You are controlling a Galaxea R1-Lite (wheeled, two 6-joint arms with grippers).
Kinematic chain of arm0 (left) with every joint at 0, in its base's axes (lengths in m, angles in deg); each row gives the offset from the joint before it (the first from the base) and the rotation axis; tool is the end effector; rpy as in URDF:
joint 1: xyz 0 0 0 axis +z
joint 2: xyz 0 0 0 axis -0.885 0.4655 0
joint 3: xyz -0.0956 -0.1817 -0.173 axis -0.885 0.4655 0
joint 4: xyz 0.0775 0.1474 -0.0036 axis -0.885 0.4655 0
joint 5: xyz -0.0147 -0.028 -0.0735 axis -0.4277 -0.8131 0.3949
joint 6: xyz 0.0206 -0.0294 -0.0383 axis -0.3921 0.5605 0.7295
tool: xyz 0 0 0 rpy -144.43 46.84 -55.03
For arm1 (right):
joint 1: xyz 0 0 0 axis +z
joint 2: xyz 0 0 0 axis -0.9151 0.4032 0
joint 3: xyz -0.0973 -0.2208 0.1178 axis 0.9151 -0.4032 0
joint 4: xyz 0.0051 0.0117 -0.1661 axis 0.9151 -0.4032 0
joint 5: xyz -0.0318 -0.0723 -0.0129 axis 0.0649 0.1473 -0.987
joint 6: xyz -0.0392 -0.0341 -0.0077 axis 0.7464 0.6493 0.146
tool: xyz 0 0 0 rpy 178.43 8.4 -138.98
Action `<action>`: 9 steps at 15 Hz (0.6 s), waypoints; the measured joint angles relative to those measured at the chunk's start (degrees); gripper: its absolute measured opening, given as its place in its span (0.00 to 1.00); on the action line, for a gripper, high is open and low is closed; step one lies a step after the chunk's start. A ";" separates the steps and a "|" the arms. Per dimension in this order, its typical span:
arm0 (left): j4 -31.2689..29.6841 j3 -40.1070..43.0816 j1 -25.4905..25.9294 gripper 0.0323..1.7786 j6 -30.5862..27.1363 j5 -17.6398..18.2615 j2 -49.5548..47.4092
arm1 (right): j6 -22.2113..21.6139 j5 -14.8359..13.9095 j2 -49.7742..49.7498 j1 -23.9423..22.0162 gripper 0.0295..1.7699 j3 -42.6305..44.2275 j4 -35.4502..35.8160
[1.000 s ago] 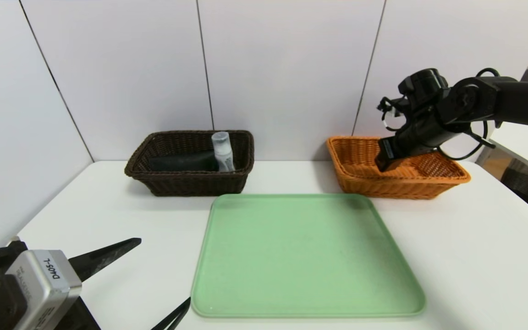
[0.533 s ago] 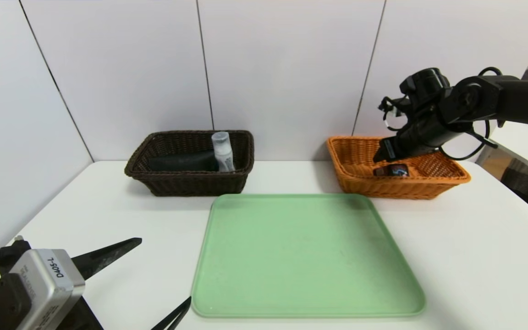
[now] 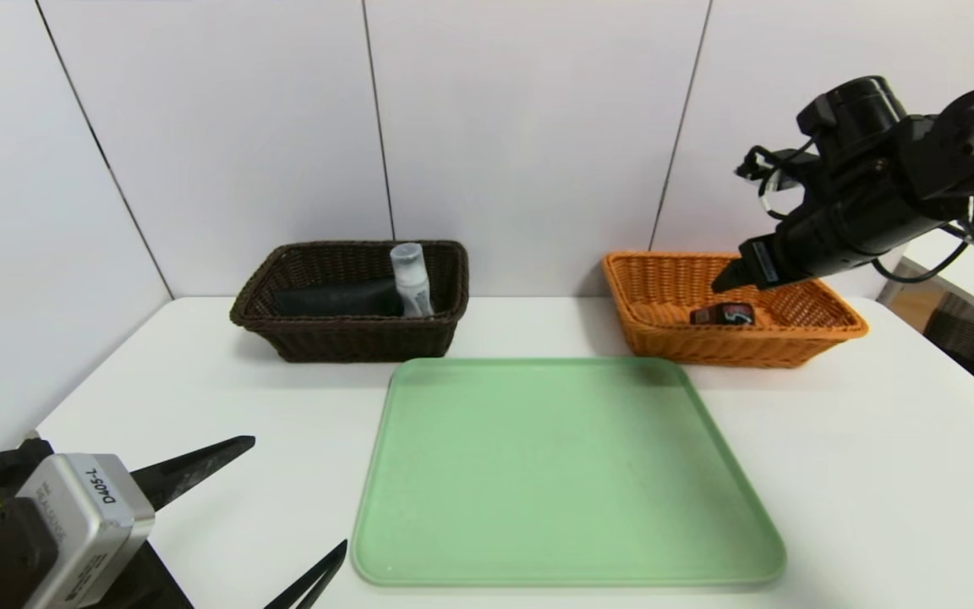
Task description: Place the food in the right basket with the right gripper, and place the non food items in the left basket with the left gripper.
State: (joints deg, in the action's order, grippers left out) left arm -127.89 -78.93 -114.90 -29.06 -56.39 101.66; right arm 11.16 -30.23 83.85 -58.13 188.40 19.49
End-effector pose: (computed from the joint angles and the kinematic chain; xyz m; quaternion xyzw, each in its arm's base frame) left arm 0.1062 -0.1110 0.1501 0.1235 0.0321 -0.2929 0.9476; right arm 0.3369 0.0430 0.2103 -0.1165 0.3907 0.0524 0.9116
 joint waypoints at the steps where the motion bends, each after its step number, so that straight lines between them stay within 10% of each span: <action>1: 0.00 0.02 0.41 0.95 0.05 0.02 0.00 | 0.30 0.83 -2.57 0.09 0.89 -2.71 0.02; 9: -0.13 -0.65 10.45 0.95 0.46 0.16 -0.17 | 0.00 2.62 -20.27 0.94 0.94 -20.10 0.30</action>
State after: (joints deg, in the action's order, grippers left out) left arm -128.03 -79.58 -104.45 -28.59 -56.24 101.49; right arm 11.16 -27.61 63.57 -57.19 168.30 19.79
